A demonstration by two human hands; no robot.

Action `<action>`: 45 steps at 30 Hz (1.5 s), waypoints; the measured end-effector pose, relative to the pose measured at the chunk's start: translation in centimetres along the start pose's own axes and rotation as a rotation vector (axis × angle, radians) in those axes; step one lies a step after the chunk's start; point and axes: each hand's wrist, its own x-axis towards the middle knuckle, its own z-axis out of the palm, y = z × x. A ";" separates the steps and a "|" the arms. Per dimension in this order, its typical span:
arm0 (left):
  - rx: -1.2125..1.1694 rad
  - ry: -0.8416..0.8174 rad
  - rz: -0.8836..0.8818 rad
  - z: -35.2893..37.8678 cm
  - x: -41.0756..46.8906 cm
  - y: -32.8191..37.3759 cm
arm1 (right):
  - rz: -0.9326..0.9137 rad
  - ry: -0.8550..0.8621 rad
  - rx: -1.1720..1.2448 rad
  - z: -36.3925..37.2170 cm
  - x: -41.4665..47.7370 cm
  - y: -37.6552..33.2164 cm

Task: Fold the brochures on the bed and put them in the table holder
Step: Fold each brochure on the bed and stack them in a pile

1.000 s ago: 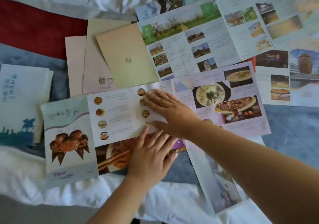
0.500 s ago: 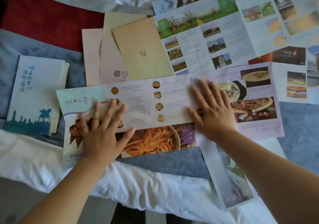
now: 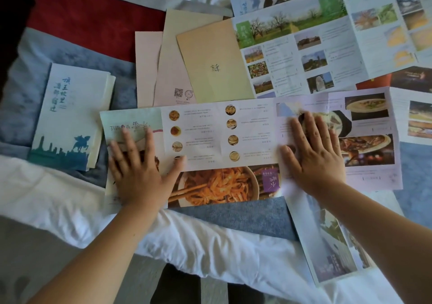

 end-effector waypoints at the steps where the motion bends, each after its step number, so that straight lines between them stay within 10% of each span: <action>1: -0.022 -0.005 -0.039 -0.1 0.1 -0.1 | 0.000 0.000 -0.001 0.0 0.0 0.0; 20: -0.317 -0.008 -0.264 -2.3 0.0 -0.4 | 0.003 0.028 0.018 0.2 0.0 -0.6; 30: -0.169 -0.022 -0.184 -1.5 -1.1 -1.0 | -0.396 -0.128 0.030 0.8 -2.5 -14.6; 45: -0.231 0.023 -0.083 -0.6 -1.4 -4.9 | -0.274 -0.051 0.004 3.1 -2.7 -17.8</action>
